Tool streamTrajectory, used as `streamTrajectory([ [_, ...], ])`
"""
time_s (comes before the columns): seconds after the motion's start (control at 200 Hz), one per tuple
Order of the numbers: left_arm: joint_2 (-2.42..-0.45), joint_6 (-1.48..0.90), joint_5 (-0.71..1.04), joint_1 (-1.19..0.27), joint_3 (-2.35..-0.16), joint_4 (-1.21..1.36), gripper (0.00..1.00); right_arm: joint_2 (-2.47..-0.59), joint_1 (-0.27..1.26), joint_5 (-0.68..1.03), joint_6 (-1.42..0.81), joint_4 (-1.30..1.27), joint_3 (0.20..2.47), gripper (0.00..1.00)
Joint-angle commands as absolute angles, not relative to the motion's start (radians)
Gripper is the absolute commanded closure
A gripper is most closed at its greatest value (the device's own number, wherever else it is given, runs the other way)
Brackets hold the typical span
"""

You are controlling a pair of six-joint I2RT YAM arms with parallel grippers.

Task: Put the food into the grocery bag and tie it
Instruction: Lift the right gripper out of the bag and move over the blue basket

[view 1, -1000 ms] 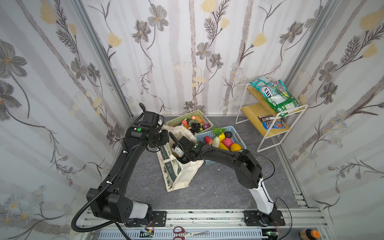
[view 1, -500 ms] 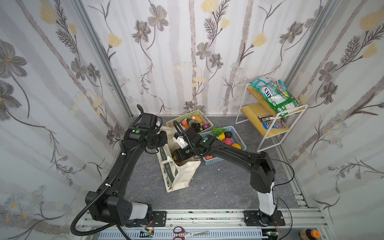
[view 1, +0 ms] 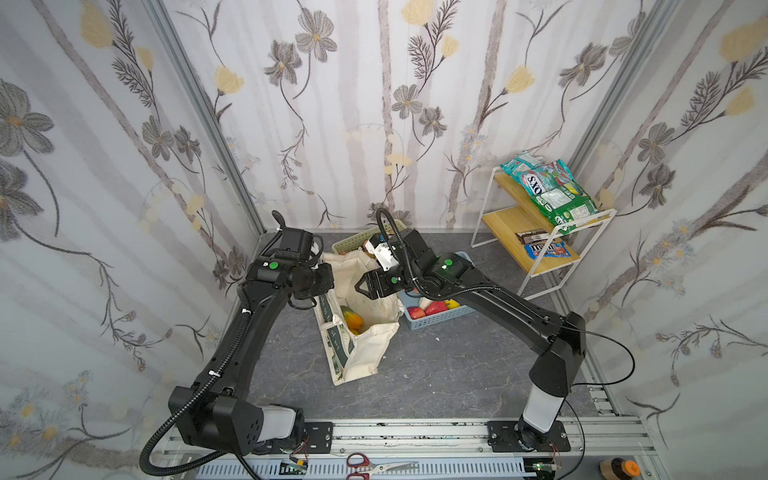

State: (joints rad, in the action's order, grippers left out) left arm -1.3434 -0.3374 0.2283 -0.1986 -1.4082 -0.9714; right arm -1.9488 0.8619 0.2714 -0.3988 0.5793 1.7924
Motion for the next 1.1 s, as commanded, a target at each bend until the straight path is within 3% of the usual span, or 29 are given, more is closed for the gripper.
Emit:
streamTrajectory([
  [0.0, -1.339, -0.344, 0.216, -0.196, -1.404, -0.963, 1.0, -1.912, 0.846, 0.234, -0.378, 0.577, 1.804, 0.25],
  [0.385, -1.333, -0.351, 0.212, -0.196, -1.402, -0.973, 1.0, -1.846, 0.691, 0.153, -0.348, 0.589, 1.755, 0.24],
  [0.734, -1.321, -0.35, 0.21, -0.196, -1.396, -0.979, 1.0, -1.95, 0.632, -0.094, -0.23, 0.663, 1.701, 0.24],
  [1.094, -1.316, -0.353, 0.212, -0.196, -1.398, -0.977, 1.0, -2.104, 0.63, -0.212, -0.16, 0.669, 1.721, 0.24],
])
